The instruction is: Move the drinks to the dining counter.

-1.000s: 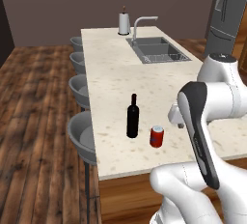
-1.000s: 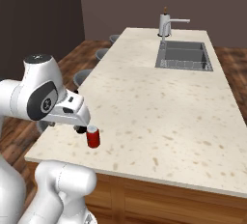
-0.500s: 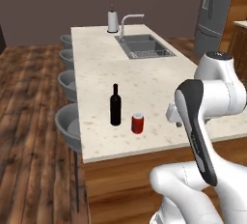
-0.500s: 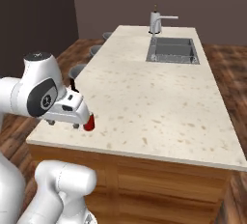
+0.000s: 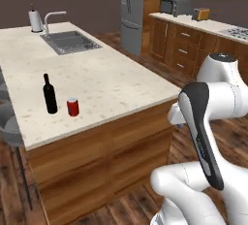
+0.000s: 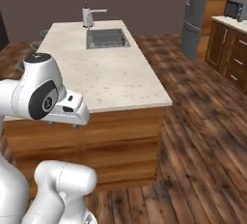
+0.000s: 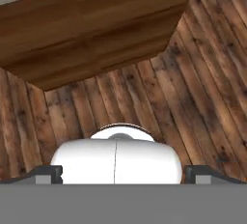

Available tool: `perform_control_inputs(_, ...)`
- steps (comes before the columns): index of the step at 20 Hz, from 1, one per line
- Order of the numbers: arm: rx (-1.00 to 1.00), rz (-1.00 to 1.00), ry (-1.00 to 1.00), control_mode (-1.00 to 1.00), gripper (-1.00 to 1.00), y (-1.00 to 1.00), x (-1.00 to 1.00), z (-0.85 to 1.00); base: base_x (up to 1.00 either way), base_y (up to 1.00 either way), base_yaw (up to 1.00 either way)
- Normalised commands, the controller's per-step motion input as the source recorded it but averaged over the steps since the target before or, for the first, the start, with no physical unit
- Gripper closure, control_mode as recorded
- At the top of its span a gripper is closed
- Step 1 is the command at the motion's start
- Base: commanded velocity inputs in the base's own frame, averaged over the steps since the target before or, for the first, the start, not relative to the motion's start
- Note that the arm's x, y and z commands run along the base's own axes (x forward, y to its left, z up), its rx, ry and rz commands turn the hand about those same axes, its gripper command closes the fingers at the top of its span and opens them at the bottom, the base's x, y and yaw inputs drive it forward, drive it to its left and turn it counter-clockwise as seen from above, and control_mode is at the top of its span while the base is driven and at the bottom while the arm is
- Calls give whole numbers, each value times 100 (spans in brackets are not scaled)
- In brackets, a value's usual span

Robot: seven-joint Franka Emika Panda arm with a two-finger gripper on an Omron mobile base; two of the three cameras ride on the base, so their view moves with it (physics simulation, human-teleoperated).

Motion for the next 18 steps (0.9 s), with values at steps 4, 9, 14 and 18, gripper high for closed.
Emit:
perform_control_inputs(4, 0, 0, 0, 100, -100, 0, 0, 0, -28, 0, -86)
perform_control_inputs(9, 0, 0, 0, 100, -100, 0, 0, 0, 0, 0, -92)
perform_control_inputs(14, 0, 0, 0, 100, -100, 0, 0, 0, 3, -2, -89)
perform_control_inputs(18, 0, 0, 0, 100, -100, 0, 0, 0, 42, 0, -75)
